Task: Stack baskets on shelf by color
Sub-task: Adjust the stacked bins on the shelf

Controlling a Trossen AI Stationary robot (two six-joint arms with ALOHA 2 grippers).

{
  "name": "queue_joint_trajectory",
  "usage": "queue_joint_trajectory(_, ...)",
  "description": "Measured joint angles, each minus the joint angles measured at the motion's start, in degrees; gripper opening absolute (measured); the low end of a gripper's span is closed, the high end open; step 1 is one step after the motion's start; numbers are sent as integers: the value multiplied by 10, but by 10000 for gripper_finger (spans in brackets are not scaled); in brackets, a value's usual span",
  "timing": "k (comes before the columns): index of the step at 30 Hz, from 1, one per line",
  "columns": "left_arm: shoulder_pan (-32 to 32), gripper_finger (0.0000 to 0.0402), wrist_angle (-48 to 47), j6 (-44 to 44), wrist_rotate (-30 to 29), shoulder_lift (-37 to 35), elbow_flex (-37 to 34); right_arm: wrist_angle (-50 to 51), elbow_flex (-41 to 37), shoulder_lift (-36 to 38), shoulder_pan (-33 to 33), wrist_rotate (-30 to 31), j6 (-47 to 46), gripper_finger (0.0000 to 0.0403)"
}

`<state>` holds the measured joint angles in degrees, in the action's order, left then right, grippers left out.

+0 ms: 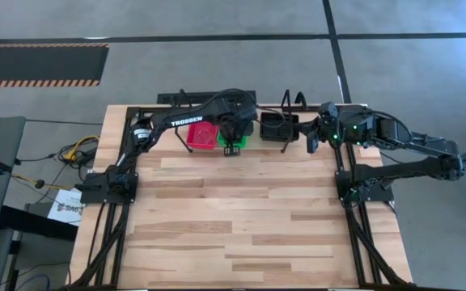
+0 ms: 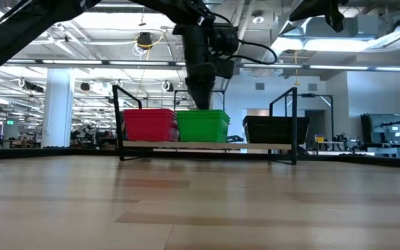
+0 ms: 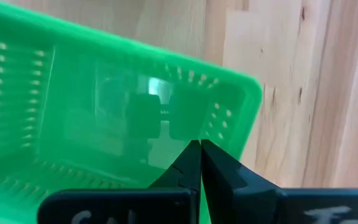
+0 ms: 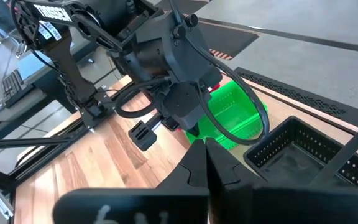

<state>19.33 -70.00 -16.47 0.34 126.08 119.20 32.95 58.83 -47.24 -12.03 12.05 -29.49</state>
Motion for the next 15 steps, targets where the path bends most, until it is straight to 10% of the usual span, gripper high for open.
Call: queue_joint_trajectory(15,-1,0,143,64,17,-2,91,0,0,0,0,0,15,1)
